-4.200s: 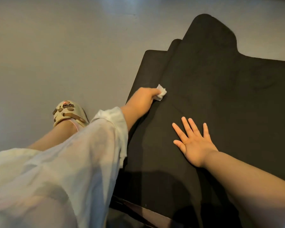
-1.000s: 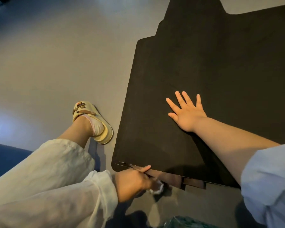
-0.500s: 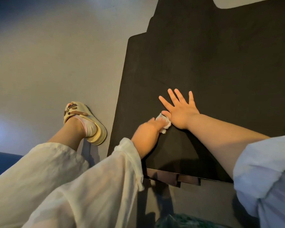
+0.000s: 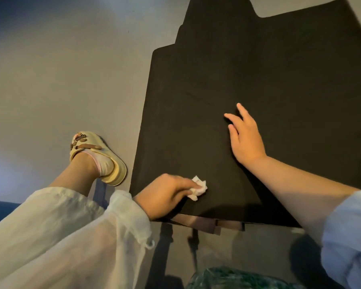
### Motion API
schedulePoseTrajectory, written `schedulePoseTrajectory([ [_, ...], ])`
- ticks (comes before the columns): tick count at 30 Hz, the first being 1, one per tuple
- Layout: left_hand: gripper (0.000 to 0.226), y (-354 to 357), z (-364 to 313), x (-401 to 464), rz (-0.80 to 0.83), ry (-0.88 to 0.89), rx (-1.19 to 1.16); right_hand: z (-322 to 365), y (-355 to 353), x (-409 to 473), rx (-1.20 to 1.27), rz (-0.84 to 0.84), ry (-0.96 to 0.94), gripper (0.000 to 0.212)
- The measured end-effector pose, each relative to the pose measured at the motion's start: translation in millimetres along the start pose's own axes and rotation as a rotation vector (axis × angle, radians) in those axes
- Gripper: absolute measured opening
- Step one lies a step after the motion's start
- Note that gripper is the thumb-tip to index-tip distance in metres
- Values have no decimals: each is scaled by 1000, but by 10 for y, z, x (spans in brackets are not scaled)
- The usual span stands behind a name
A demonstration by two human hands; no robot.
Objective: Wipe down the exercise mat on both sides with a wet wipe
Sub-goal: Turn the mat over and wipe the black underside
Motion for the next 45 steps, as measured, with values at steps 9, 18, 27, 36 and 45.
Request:
schedulePoseTrajectory([
  [9,33,-1300,9,946,-752,-3,-180,-708,136,-208,-665,300,-51,62],
  [18,42,-1852,-170,2050,-708,-16,221,-704,188,-202,-708,288,-69,58],
  [27,55,-1361,461,1701,-457,-357,-362,-717,206,-160,-729,285,-74,59],
  [36,52,-271,475,665,-61,-199,-157,-687,179,-178,-733,294,-71,61],
  [45,28,-790,-451,820,-156,194,-1,-688,178,-204,-723,313,-61,62],
])
Point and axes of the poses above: each hand's wrist, its own x-axis towards the middle knuckle, its own y-axis out of the palm, z = x × y, the point moved 9 cm from there along x, towards the middle knuckle, and after that the axes turned 12 degrees about -x, right-handed, at the moved point
